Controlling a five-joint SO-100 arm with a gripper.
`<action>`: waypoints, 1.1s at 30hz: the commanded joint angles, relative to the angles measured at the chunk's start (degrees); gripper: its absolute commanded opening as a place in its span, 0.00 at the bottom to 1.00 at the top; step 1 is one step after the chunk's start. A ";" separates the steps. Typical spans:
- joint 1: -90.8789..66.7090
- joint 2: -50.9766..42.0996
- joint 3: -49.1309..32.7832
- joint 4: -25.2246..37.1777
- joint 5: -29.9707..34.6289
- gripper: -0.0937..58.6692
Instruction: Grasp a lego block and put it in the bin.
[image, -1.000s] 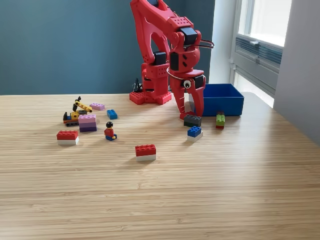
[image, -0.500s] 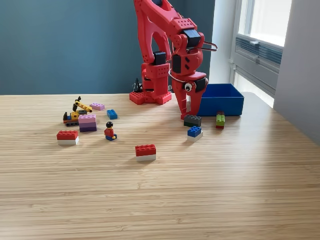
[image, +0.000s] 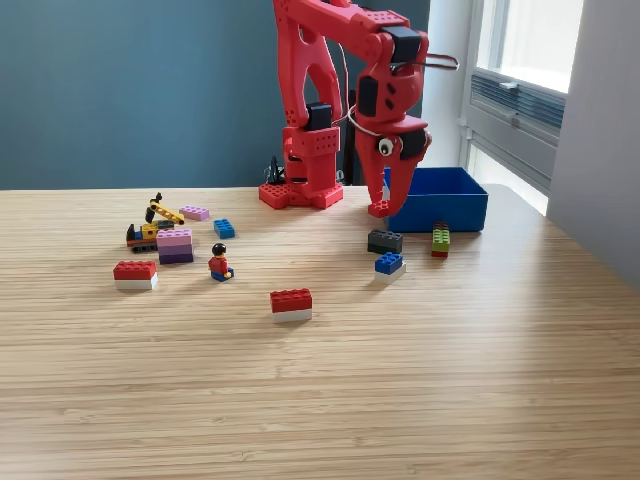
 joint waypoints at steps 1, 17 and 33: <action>-1.23 1.05 -12.83 5.45 1.23 0.00; -29.09 1.05 -16.08 14.41 10.90 0.00; -34.19 0.97 -13.45 13.97 8.61 0.52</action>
